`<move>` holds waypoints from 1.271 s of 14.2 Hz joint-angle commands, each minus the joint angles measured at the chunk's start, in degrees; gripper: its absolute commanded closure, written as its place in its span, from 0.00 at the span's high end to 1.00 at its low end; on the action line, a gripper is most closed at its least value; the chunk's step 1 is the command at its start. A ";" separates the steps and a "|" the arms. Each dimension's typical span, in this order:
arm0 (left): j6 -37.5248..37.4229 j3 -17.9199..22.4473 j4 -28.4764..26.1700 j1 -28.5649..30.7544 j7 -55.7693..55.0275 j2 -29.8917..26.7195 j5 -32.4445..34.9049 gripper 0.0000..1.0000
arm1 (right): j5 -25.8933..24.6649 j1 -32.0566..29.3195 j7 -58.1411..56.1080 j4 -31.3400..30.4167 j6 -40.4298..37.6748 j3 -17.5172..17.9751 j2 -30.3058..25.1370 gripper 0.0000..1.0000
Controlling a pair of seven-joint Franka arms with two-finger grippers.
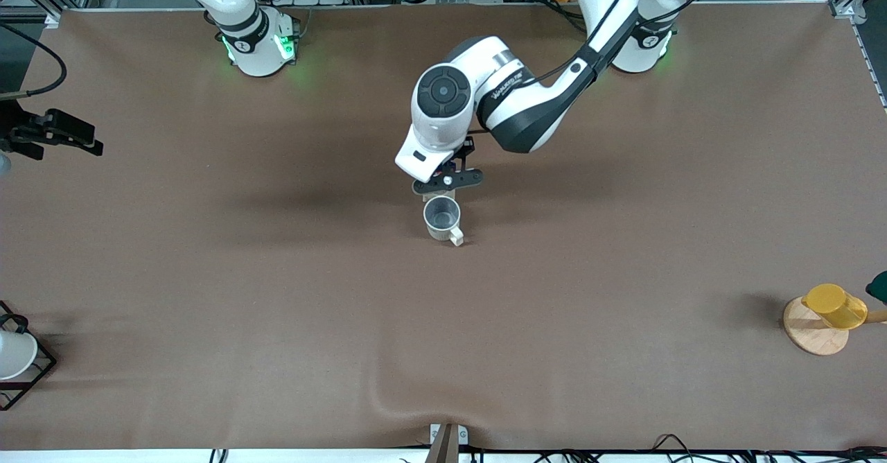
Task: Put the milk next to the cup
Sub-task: 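Release the mug and withdraw the right gripper while the left gripper carries the carton, then lower the milk carton beside the mug with the left gripper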
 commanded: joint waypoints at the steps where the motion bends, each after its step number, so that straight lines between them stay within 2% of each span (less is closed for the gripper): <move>1: 0.40 0.35 1.55 -0.61 1.03 2.36 2.78 0.37 | -1.01 -1.13 0.83 -0.08 -1.46 1.24 -1.10 1.00; 3: 0.49 0.35 1.38 -0.61 0.68 2.45 3.31 0.41 | -1.27 -1.21 0.49 -0.60 -1.64 1.15 -3.38 1.00; 6: 2.58 0.35 0.85 -0.61 0.24 2.63 3.32 0.44 | -1.44 -2.53 -3.89 -0.25 -1.64 0.80 -3.74 1.00; 7: 3.20 0.35 0.67 -0.69 0.24 2.71 3.40 0.52 | -1.97 -2.97 -5.13 -0.25 -1.82 0.71 -3.83 1.00; 10: 3.39 0.70 0.67 -0.52 0.67 2.54 3.49 0.95 | -2.06 -4.38 -4.71 -0.25 -3.66 0.71 -5.49 1.00; 11: 3.39 0.70 0.67 -0.52 0.41 2.10 3.58 1.00 | -2.06 -4.21 -4.53 -0.08 -3.66 0.97 -5.41 1.00; 14: 2.69 0.79 0.76 0.01 -0.37 -0.61 3.49 1.00 | -0.74 -3.07 2.30 -0.16 -4.71 1.93 -5.50 1.00; 18: -4.50 0.70 0.67 4.48 -2.49 -10.80 3.49 1.00 | -0.74 -2.62 2.50 -0.52 -4.63 2.29 -5.76 1.00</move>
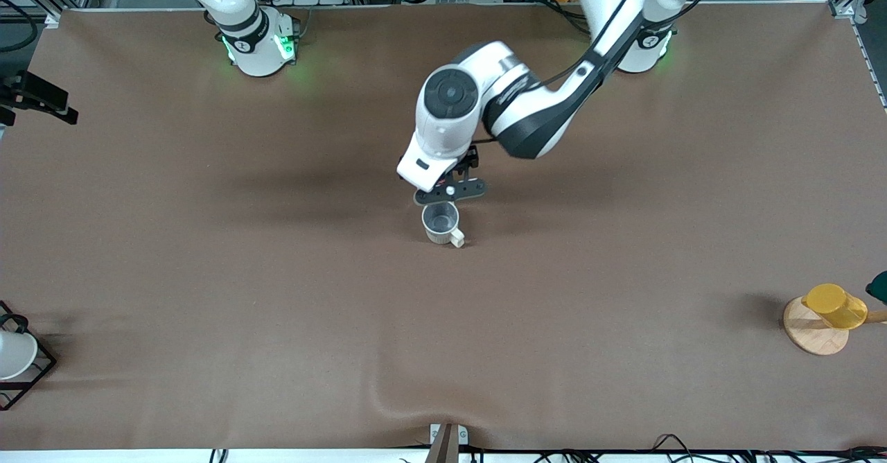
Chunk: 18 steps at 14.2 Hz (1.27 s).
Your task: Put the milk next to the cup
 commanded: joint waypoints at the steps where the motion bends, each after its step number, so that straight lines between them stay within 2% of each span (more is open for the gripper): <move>1: -7.20 0.17 -1.85 4.61 -1.05 -9.14 1.60 1.00 | 0.30 0.25 1.09 -0.74 -0.52 0.12 -1.27 1.00; 5: -12.67 0.09 -3.59 13.57 2.79 -17.23 1.60 1.00 | 0.39 -0.10 1.09 -0.30 -2.63 -0.24 -0.92 1.00; 8: -18.99 -0.27 -5.97 21.74 17.80 -23.74 1.33 1.00 | 0.48 -0.11 1.88 1.45 -2.28 -0.24 -0.40 1.00; 13: -23.05 0.26 -6.24 32.13 37.14 -29.63 0.63 1.00 | 0.48 -0.19 1.79 1.55 -2.72 -0.32 -0.39 1.00; 14: -23.57 2.09 -6.07 32.05 42.14 -30.51 0.54 1.00 | 0.39 -0.19 1.71 1.55 -2.72 -0.24 -0.39 1.00; 18: -26.48 13.51 -6.06 28.62 55.59 -34.29 -1.91 1.00 | 0.48 -0.11 1.70 1.55 -2.19 -0.24 -0.22 1.00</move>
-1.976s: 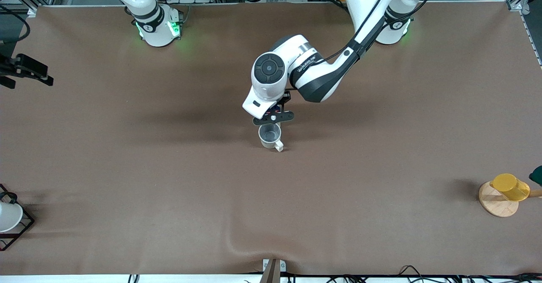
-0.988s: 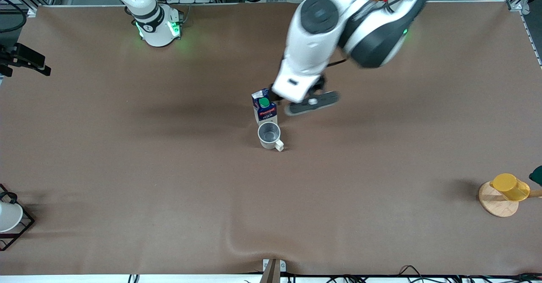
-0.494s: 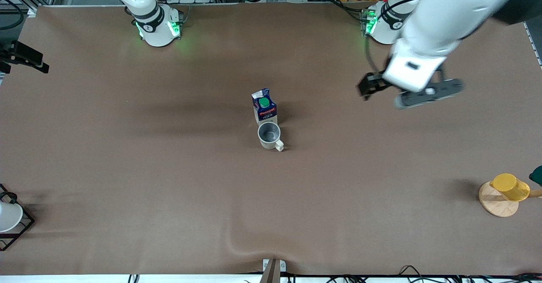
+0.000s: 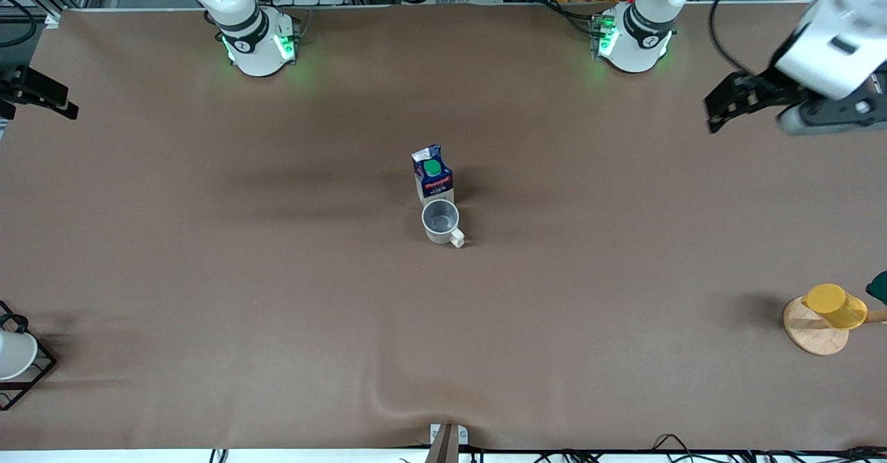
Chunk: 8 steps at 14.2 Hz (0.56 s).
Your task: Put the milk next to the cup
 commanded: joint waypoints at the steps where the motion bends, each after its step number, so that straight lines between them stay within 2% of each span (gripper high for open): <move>1: -2.43 6.52 -2.02 -1.23 11.18 -3.45 -1.63 1.00 | 0.39 0.09 0.66 0.54 -0.33 0.04 0.23 1.00; 5: -3.15 10.49 -1.93 -1.14 13.78 -3.19 -3.20 1.00 | 0.48 0.27 0.74 0.54 0.29 0.13 0.50 1.00; 8: -3.15 10.76 -2.02 -0.70 13.78 -2.67 -4.00 1.00 | 0.48 0.27 0.74 0.54 0.37 0.13 0.41 1.00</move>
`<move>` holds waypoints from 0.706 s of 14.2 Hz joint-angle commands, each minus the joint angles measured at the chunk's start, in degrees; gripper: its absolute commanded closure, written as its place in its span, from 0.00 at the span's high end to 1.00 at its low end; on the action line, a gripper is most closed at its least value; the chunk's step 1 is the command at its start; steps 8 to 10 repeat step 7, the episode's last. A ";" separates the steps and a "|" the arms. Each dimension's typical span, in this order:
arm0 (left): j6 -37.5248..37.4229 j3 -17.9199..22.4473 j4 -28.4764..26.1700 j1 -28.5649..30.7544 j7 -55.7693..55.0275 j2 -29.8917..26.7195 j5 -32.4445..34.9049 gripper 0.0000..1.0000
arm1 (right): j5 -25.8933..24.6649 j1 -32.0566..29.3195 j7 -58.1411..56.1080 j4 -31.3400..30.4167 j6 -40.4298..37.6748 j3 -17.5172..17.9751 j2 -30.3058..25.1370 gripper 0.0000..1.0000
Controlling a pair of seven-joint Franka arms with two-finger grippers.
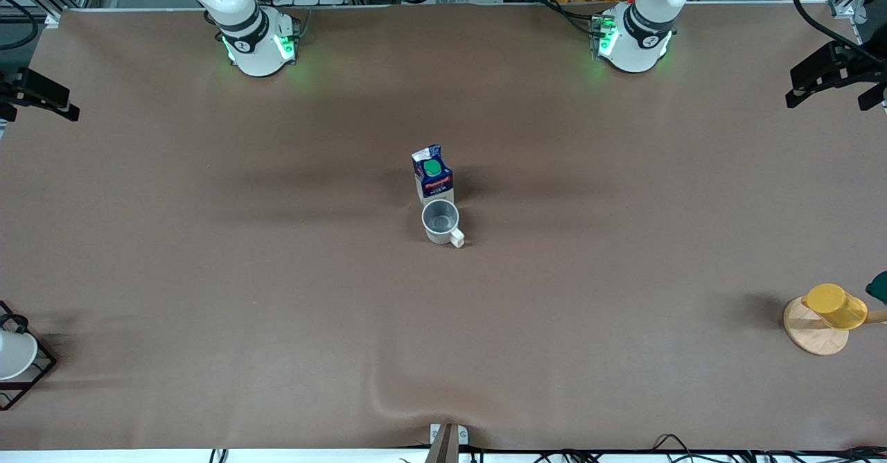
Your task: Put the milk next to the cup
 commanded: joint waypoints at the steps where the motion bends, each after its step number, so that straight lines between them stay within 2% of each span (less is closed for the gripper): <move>1: -0.10 0.12 -0.33 -0.27 0.72 -0.27 -1.03 1.00 | 0.48 0.24 0.74 0.55 0.23 0.02 0.25 1.00; 10: 0.34 -1.47 -1.21 -0.62 0.46 -0.44 -0.94 1.00 | 0.48 0.32 0.74 0.55 0.32 0.02 0.25 1.00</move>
